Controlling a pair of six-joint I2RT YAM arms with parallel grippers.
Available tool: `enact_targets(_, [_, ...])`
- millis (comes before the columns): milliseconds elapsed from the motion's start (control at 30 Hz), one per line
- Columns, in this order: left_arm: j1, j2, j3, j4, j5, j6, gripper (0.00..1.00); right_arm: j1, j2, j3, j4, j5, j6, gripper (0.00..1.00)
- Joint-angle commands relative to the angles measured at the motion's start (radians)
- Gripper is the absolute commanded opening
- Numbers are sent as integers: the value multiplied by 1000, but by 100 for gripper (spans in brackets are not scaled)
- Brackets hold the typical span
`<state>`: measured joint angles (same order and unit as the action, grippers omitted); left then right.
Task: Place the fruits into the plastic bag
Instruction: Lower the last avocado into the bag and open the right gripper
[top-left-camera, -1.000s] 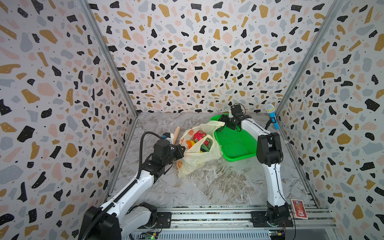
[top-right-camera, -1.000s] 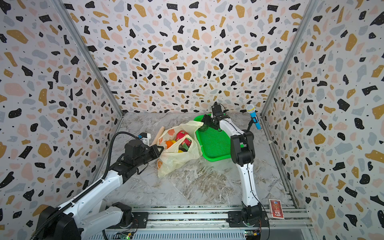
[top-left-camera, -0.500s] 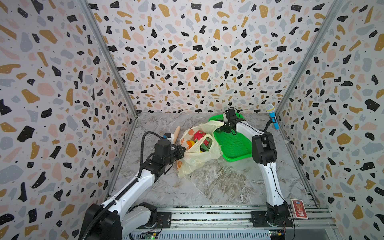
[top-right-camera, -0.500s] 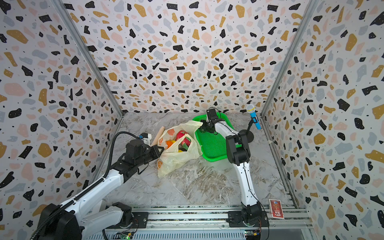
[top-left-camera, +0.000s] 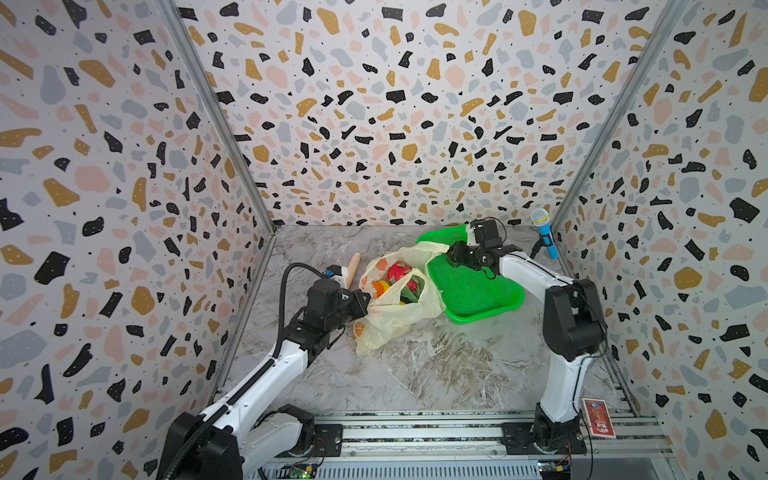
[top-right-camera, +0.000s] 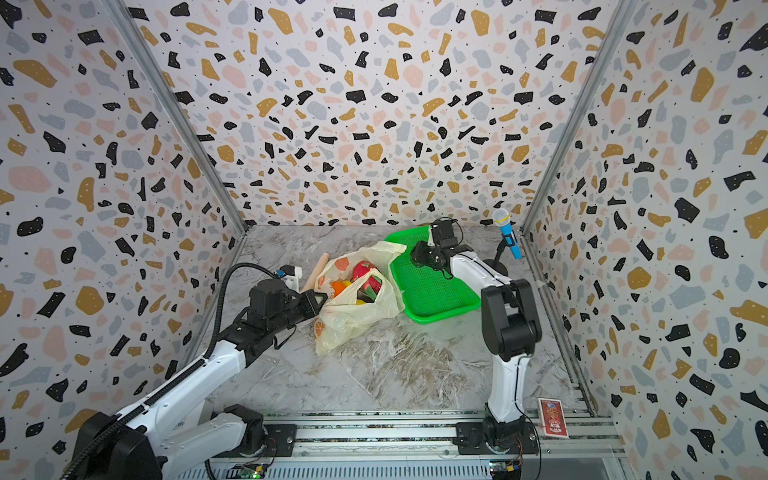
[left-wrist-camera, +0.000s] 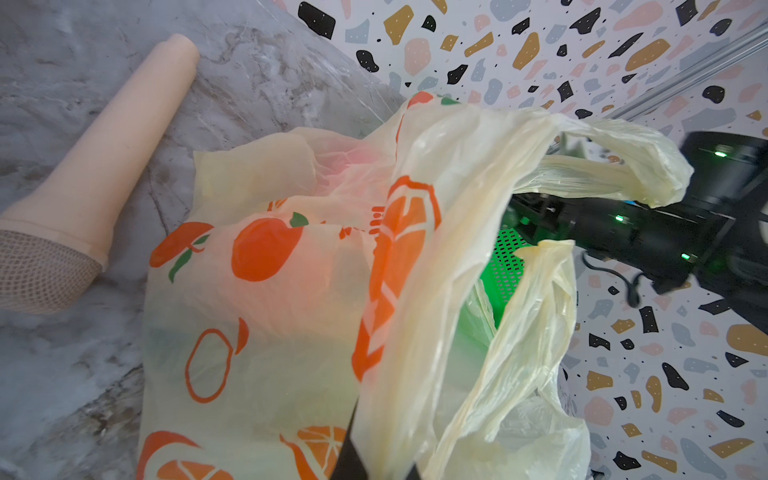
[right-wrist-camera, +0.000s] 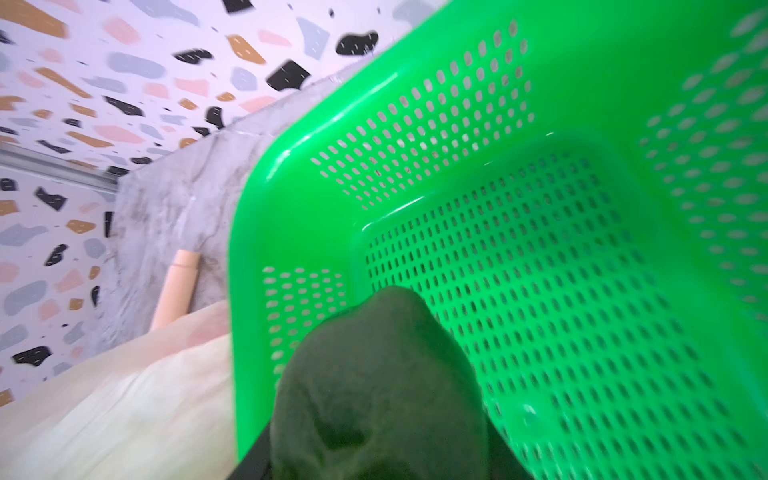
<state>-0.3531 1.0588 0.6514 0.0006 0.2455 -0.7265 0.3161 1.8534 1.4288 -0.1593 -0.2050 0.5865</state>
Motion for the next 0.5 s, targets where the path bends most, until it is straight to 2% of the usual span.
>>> enact_targets(0, [9,-17,16,29,14,-8,0,41,-277,-146,151,94,11,26])
enact_targets(100, [8,-18,12,48,29,-25,0,166,-462,-250,228,197,-56,26])
enact_targets(167, [9,-20,13,57,33,-35,0,284,-519,-277,255,235,-111,26])
enact_targets(267, [9,-21,21,55,31,-33,0,400,-510,-285,284,200,-113,27])
enact_targets(467, [10,-35,33,52,34,-40,0,500,-359,-251,369,64,-44,27])
